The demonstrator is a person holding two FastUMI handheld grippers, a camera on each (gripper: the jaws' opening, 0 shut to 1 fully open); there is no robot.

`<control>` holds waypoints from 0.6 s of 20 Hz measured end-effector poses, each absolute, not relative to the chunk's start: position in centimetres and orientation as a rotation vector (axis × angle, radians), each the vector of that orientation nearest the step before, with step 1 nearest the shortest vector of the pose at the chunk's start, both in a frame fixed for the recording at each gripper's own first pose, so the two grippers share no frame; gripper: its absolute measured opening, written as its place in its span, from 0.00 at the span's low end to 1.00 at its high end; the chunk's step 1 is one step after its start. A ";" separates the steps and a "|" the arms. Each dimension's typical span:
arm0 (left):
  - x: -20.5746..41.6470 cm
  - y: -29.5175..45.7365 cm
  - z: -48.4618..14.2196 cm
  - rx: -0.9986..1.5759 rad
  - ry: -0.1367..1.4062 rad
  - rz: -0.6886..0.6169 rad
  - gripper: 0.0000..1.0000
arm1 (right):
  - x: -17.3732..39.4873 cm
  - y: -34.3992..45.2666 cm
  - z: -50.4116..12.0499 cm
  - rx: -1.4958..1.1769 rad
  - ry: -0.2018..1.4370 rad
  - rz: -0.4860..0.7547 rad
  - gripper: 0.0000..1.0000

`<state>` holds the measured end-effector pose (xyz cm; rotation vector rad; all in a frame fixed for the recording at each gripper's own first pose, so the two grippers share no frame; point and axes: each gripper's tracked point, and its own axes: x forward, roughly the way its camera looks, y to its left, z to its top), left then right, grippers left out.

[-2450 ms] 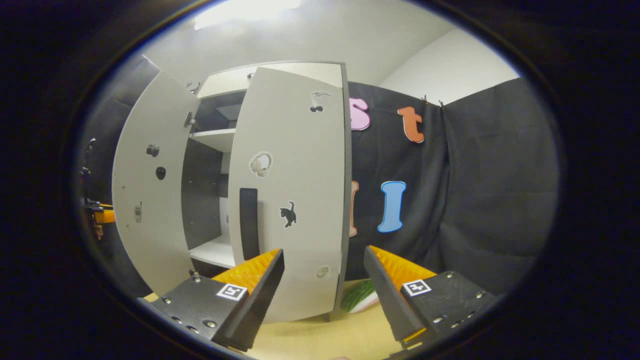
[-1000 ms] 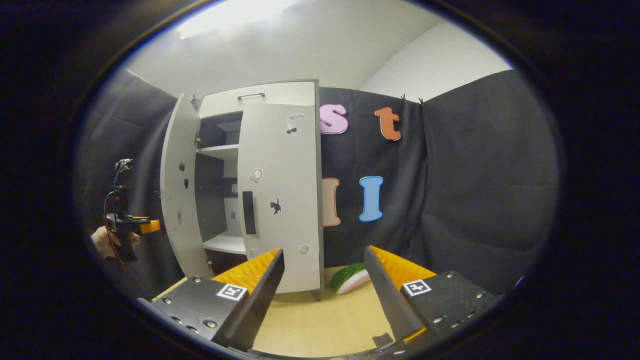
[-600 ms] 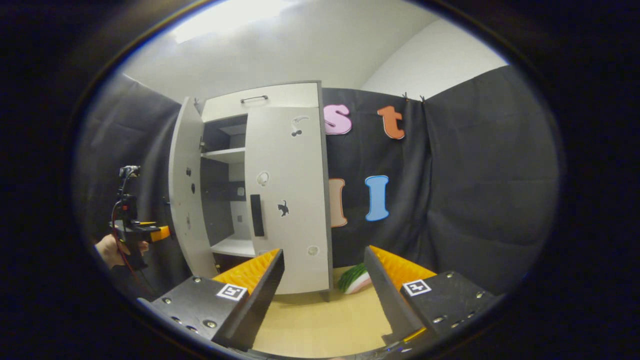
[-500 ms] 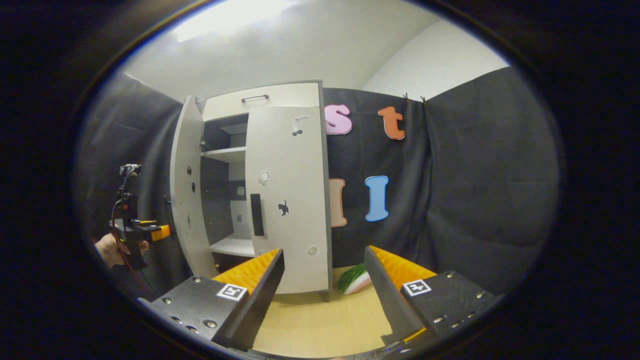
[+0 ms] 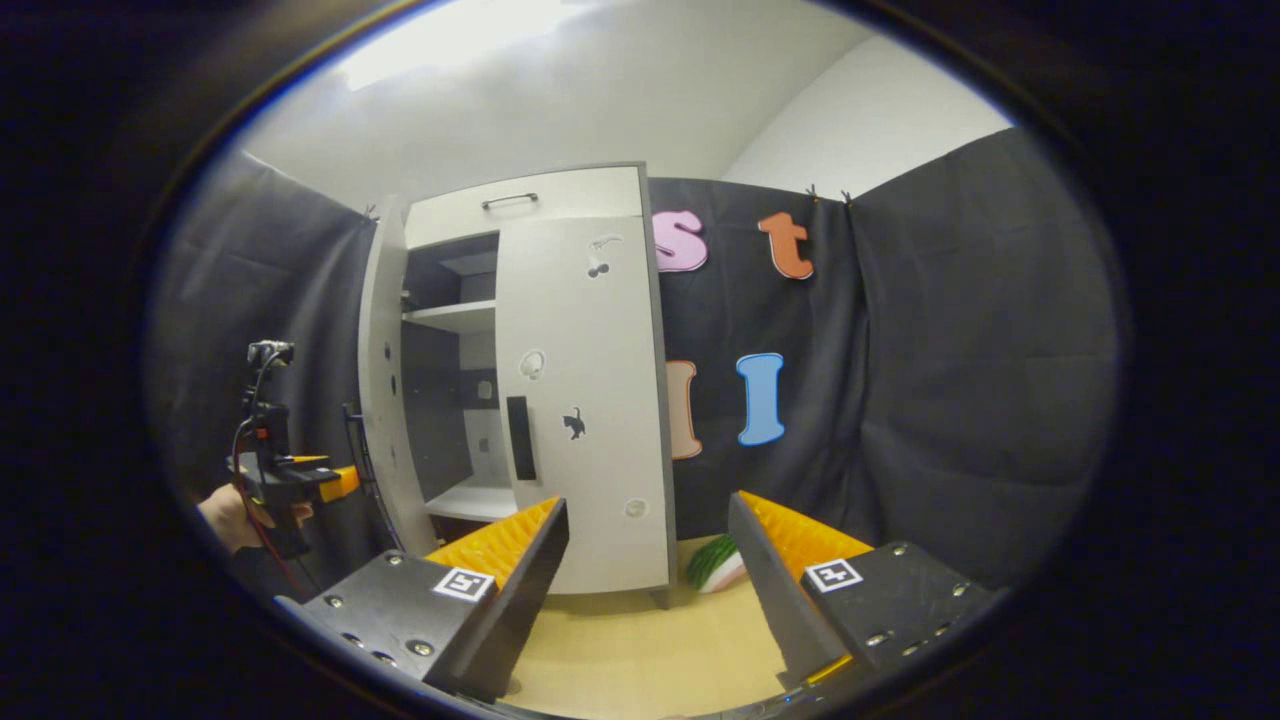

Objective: Grasp the bottle in the cabinet with the left hand and place it on the coaster, then close the right door with the right hand and the left door with the left hand.

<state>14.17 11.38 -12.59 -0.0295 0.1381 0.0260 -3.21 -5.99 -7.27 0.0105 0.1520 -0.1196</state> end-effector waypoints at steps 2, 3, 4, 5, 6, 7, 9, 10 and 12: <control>14.4 11.3 -12.8 -0.037 0.143 0.023 0.89 | -2.8 -5.8 -7.3 0.001 0.154 -0.119 0.98; 14.6 11.3 -12.8 -0.039 0.140 0.022 0.89 | -2.6 -5.6 -7.5 0.001 0.156 -0.116 0.98; 14.9 11.3 -12.7 -0.037 0.138 0.018 0.89 | -2.6 -5.4 -7.7 0.003 0.158 -0.114 0.98; 15.2 11.2 -12.6 -0.038 0.138 0.014 0.89 | -2.5 -5.3 -7.8 0.003 0.160 -0.111 0.98; 15.6 10.9 -12.5 -0.046 0.142 0.007 0.89 | -2.4 -5.2 -7.9 0.002 0.161 -0.111 0.98; 16.2 10.4 -12.3 -0.057 0.142 -0.003 0.89 | -2.1 -5.1 -7.9 0.000 0.162 -0.112 0.98; 16.7 8.6 -12.4 -0.075 0.154 -0.045 0.89 | -1.7 -4.6 -8.2 -0.002 0.166 -0.107 0.98; 16.4 7.9 -12.6 -0.092 0.169 -0.054 0.89 | -1.6 -4.2 -8.4 -0.005 0.169 -0.101 0.97; 15.6 7.2 -11.8 -0.129 0.160 -0.062 1.00 | -1.3 -3.9 -8.5 -0.023 0.170 -0.095 0.97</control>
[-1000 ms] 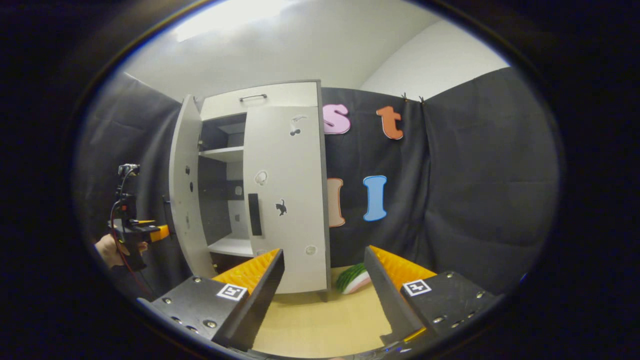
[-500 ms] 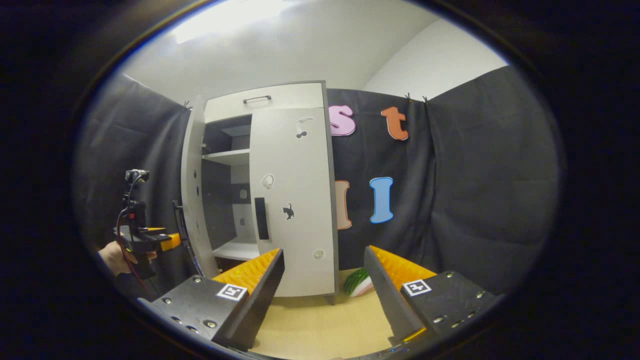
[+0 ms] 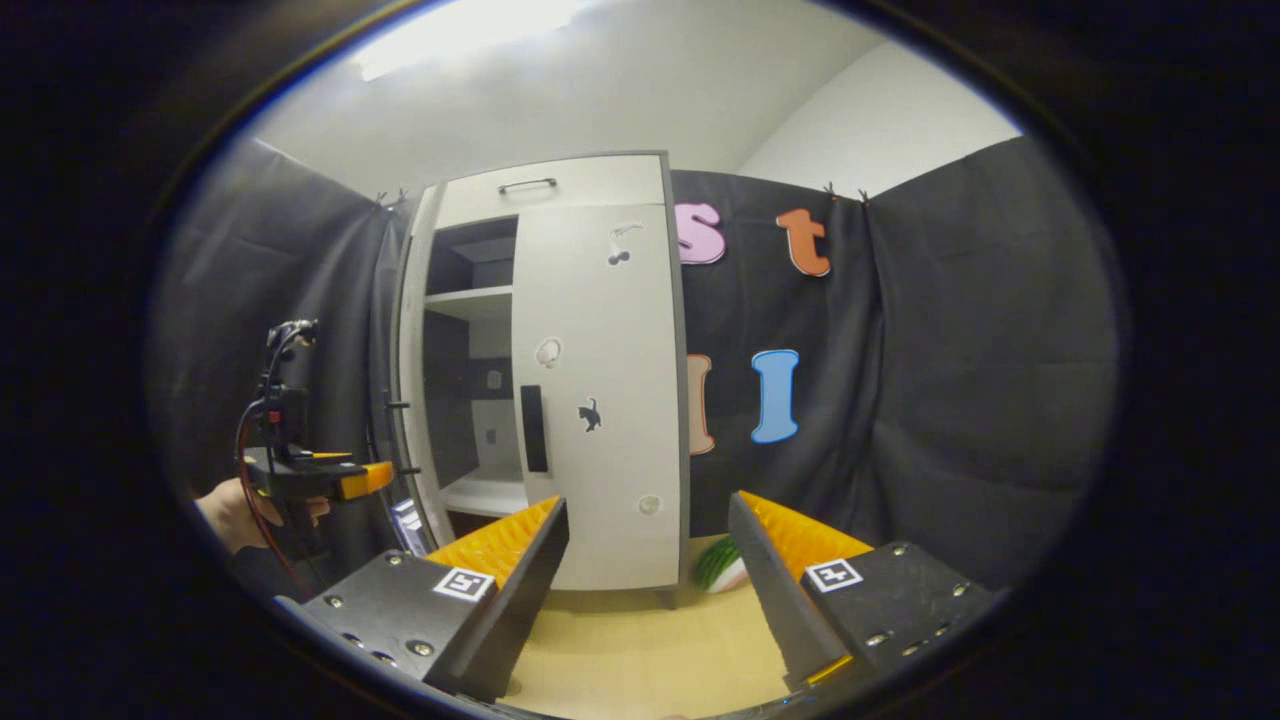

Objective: Grasp the bottle in the cabinet with the left hand and place it on the coaster, then close the right door with the right hand and the left door with the left hand.

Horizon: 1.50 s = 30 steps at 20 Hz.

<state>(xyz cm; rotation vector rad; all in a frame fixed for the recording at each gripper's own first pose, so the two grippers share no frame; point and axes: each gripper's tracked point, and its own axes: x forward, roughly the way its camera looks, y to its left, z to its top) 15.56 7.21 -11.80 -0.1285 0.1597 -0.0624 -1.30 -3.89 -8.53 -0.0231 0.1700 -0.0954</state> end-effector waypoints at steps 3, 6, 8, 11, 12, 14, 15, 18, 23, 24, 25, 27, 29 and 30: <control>14.9 7.1 -11.7 -0.120 0.157 -0.057 0.99 | -1.0 -3.9 -8.7 -0.034 0.170 -0.093 0.97; 14.0 7.3 -11.7 -0.088 0.162 -0.044 0.99 | -1.0 -4.1 -8.8 -0.031 0.170 -0.098 0.98; 13.5 7.4 -11.5 -0.069 0.154 -0.031 0.99 | -0.7 -4.3 -8.6 -0.033 0.166 -0.100 0.98; 12.2 7.2 -11.3 -0.076 0.148 -0.023 0.99 | -0.2 -4.5 -8.3 -0.038 0.150 -0.101 0.98; 11.7 7.2 -11.0 -0.083 0.142 -0.024 0.99 | -0.1 -4.5 -8.3 -0.041 0.145 -0.101 0.98; 11.0 7.3 -10.6 -0.088 0.135 -0.026 0.99 | 0.4 -4.3 -8.1 -0.043 0.138 -0.098 0.97; 10.7 7.3 -10.4 -0.087 0.131 -0.026 0.99 | 0.5 -4.1 -8.2 -0.040 0.137 -0.092 0.97; 10.0 7.5 -9.1 -0.080 0.093 -0.026 1.00 | 1.2 -3.3 -8.0 -0.028 0.131 -0.080 0.97; 8.9 6.9 -8.2 -0.079 0.059 -0.063 0.99 | 2.2 -2.3 -7.4 -0.037 0.120 -0.080 0.97; 8.8 6.7 -8.2 -0.086 0.048 -0.069 0.99 | 2.4 -2.2 -7.3 -0.042 0.119 -0.082 0.97; 8.9 6.6 -8.4 -0.088 0.050 -0.075 0.99 | 2.5 -2.0 -7.4 -0.044 0.123 -0.083 0.97; 8.7 6.5 -9.2 -0.080 0.066 -0.077 0.99 | 2.3 -1.7 -8.0 -0.056 0.143 -0.085 0.97; 8.5 6.3 -9.6 -0.085 0.073 -0.078 0.99 | 2.1 -1.6 -8.4 -0.077 0.158 -0.089 0.98; 8.3 6.0 -9.6 -0.090 0.073 -0.085 0.99 | 2.1 -1.5 -8.5 -0.085 0.161 -0.092 0.97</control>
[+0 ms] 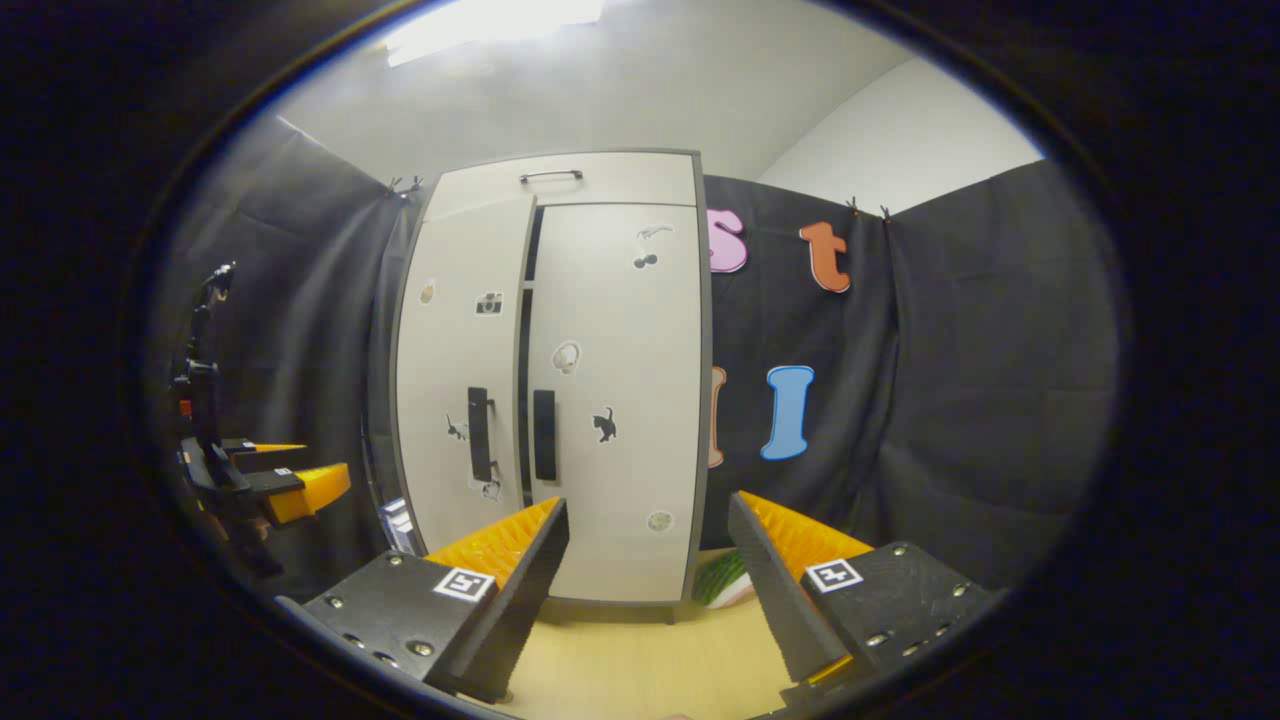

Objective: Grasp the bottle in the cabinet with the left hand and place it on the coaster, then close the right door with the right hand and the left door with the left hand.

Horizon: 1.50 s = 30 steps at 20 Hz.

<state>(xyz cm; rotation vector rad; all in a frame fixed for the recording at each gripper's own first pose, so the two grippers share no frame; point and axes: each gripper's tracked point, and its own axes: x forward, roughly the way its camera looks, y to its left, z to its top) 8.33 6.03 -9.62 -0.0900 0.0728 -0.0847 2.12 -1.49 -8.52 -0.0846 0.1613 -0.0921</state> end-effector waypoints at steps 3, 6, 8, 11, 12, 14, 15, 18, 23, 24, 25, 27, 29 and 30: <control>8.4 6.0 -9.4 -0.075 0.041 -0.079 0.99 | 1.8 -1.0 -8.6 -0.106 0.137 -0.075 0.98; 8.6 5.7 -9.6 -0.047 0.027 -0.084 0.99 | 1.7 -0.8 -8.0 -0.113 0.101 -0.069 0.98; 8.7 5.1 -9.6 -0.055 0.026 -0.103 0.99 | 1.6 -0.2 -7.9 -0.095 0.087 -0.052 0.98; 8.9 5.1 -9.7 -0.070 0.028 -0.116 0.99 | 1.8 0.2 -7.7 -0.105 0.077 -0.051 0.98; 9.0 5.2 -9.6 -0.082 0.027 -0.118 0.99 | 2.1 0.2 -7.7 -0.109 0.074 -0.053 0.98; 9.3 5.4 -9.3 -0.107 0.019 -0.121 0.99 | 2.3 0.3 -7.9 -0.096 0.072 -0.059 0.98; 9.5 5.6 -9.1 -0.112 0.014 -0.121 0.99 | 2.5 0.4 -7.9 -0.086 0.070 -0.063 0.98; 10.1 6.5 -8.6 -0.077 -0.017 -0.110 0.99 | 3.1 0.5 -7.6 -0.078 0.054 -0.082 0.97; 10.9 5.9 -10.0 -0.083 -0.005 -0.171 0.99 | 4.5 0.7 -8.5 -0.087 0.056 -0.135 0.97; 11.2 6.2 -10.4 -0.085 -0.001 -0.172 0.99 | 4.8 0.9 -8.6 -0.082 0.060 -0.141 0.97; 11.6 6.6 -10.7 -0.086 0.006 -0.168 0.99 | 4.8 1.3 -9.0 -0.078 0.065 -0.144 0.98; 12.0 7.1 -11.4 -0.097 0.017 -0.170 0.99 | 5.1 2.5 -9.7 -0.076 0.081 -0.132 0.98; 12.3 7.7 -11.7 -0.116 0.017 -0.165 0.99 | 5.8 3.3 -10.6 -0.098 0.109 -0.112 0.98; 12.2 7.8 -11.9 -0.123 0.019 -0.169 0.99 | 6.2 3.3 -11.2 -0.107 0.132 -0.123 0.97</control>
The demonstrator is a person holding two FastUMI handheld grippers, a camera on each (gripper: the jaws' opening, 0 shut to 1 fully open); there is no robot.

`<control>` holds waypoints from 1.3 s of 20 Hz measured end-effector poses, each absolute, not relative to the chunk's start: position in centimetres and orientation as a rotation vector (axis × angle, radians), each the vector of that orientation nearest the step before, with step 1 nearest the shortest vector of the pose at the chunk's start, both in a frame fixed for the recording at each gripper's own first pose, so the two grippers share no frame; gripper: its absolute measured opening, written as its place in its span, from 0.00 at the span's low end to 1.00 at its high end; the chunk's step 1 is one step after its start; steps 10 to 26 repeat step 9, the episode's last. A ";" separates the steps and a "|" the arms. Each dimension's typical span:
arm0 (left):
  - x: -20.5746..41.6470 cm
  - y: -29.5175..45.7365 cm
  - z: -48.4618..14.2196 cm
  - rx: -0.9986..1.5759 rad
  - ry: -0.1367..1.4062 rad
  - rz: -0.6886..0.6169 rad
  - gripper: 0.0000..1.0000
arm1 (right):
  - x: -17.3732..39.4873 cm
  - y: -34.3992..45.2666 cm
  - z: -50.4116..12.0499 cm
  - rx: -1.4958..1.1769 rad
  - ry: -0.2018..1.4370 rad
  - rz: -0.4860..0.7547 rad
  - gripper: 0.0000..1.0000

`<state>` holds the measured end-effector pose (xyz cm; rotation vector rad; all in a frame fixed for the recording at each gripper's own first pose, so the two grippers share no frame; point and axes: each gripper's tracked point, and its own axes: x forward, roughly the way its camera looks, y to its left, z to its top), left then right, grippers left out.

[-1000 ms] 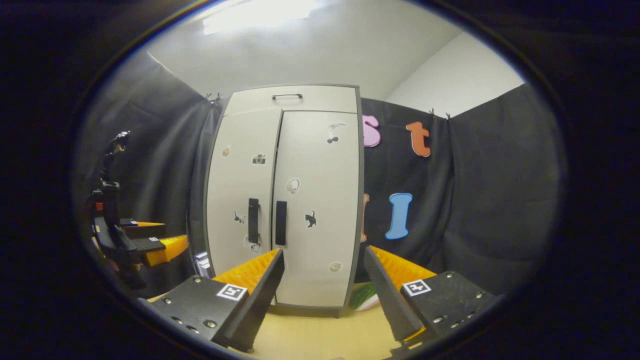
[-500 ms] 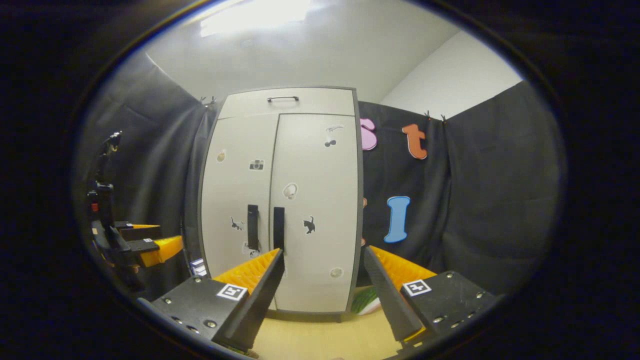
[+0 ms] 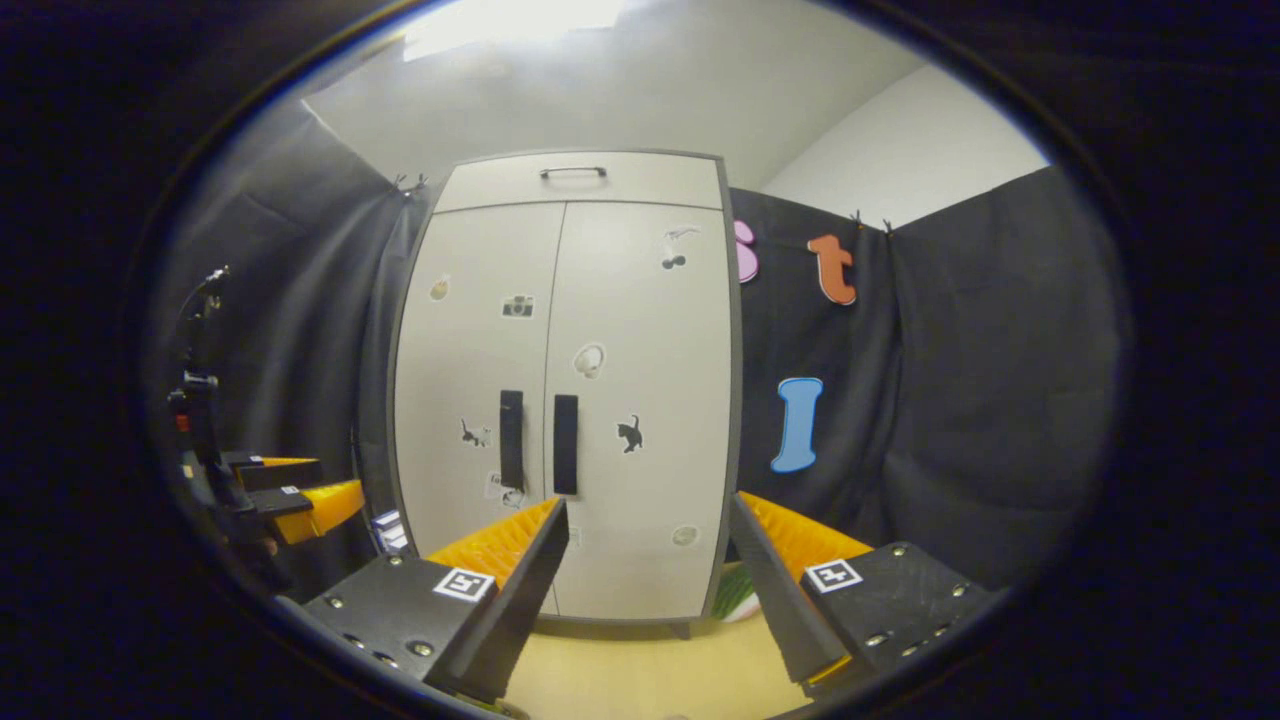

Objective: Grasp the bottle in the cabinet with the left hand and place it on the coaster, then close the right door with the right hand and the left door with the left hand.

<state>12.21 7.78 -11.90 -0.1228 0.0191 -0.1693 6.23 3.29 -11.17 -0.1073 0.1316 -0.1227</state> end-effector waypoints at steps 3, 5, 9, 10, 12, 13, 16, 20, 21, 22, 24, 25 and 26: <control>12.0 8.8 -12.1 -0.129 0.013 -0.161 0.99 | 7.2 4.1 -11.8 -0.095 0.158 -0.125 0.98; 11.8 9.1 -12.0 -0.147 0.014 -0.161 0.98 | 7.3 5.1 -11.7 -0.060 0.162 -0.098 0.98; 11.8 9.2 -11.7 -0.160 0.006 -0.157 1.00 | 7.3 5.0 -11.3 -0.067 0.139 -0.096 0.98; 11.8 9.2 -11.7 -0.160 0.006 -0.157 1.00 | 7.3 5.0 -11.3 -0.067 0.139 -0.096 0.98; 11.8 9.2 -11.7 -0.160 0.006 -0.157 1.00 | 7.3 5.0 -11.3 -0.067 0.139 -0.096 0.98; 11.8 9.2 -11.7 -0.160 0.006 -0.157 1.00 | 7.3 5.0 -11.3 -0.067 0.139 -0.096 0.98; 11.8 9.2 -11.7 -0.160 0.006 -0.157 1.00 | 7.3 5.0 -11.3 -0.067 0.139 -0.096 0.98; 11.8 9.2 -11.7 -0.160 0.006 -0.157 1.00 | 7.3 5.0 -11.3 -0.067 0.139 -0.096 0.98; 11.8 9.2 -11.7 -0.160 0.006 -0.157 1.00 | 7.3 5.0 -11.3 -0.067 0.139 -0.096 0.98; 11.8 9.2 -11.7 -0.160 0.006 -0.157 1.00 | 7.3 5.0 -11.3 -0.067 0.139 -0.096 0.98; 11.8 9.2 -11.7 -0.160 0.006 -0.157 1.00 | 7.3 5.0 -11.3 -0.067 0.139 -0.096 0.98; 11.8 9.2 -11.7 -0.160 0.006 -0.157 1.00 | 7.3 5.0 -11.3 -0.067 0.139 -0.096 0.98; 11.8 9.2 -11.7 -0.160 0.006 -0.157 1.00 | 7.3 5.0 -11.3 -0.067 0.139 -0.096 0.98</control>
